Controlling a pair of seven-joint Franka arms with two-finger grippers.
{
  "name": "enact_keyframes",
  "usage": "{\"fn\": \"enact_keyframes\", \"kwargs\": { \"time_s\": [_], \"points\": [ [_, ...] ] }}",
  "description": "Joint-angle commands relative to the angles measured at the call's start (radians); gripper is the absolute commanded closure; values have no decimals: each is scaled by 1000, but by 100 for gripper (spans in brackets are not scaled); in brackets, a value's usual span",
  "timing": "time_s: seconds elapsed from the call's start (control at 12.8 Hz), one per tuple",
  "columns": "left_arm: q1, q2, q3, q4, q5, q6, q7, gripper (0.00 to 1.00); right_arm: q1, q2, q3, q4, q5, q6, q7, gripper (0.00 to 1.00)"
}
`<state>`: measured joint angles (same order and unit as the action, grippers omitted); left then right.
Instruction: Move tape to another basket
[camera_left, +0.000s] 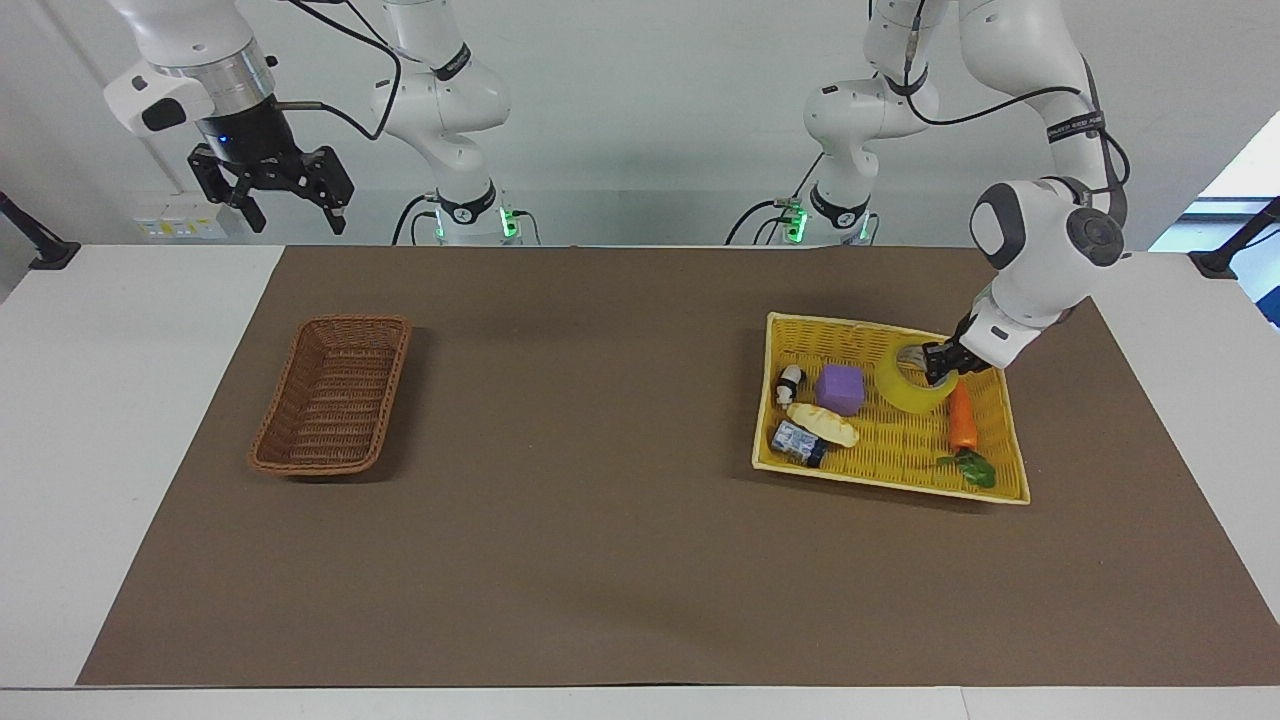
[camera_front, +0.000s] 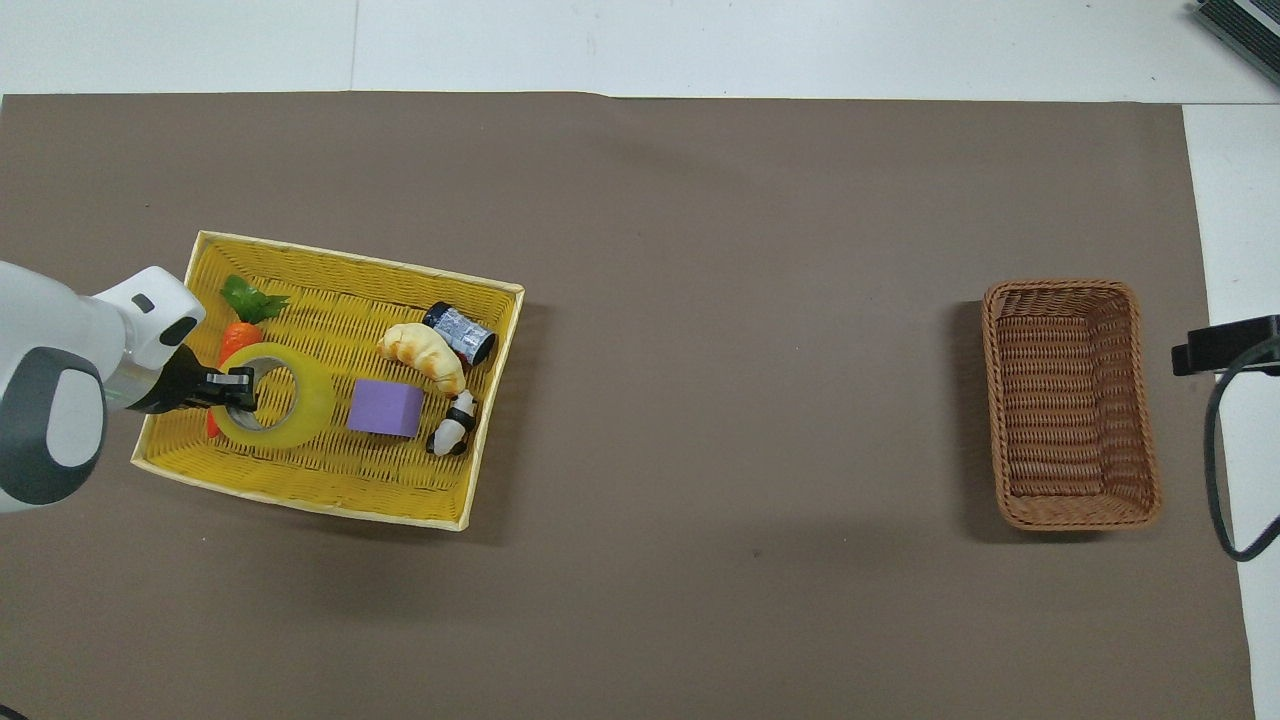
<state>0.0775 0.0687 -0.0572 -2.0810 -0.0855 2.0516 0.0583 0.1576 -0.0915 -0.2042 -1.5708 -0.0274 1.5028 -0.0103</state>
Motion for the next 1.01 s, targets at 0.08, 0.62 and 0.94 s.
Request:
{"fn": "enact_keyframes", "kwargs": {
  "time_s": [0.08, 0.62, 0.94],
  "points": [
    [4, 10, -7, 149, -30, -164, -46, 100, -12, -25, 5, -34, -2, -13, -30, 0],
    [-136, 7, -16, 308, -78, -349, -288, 100, 25, -47, 20, -136, 184, -3, 90, 0],
    [-194, 0, -21, 292, -239, -338, -279, 100, 42, -50, 22, -186, 415, -1, 174, 0]
  ]
}}
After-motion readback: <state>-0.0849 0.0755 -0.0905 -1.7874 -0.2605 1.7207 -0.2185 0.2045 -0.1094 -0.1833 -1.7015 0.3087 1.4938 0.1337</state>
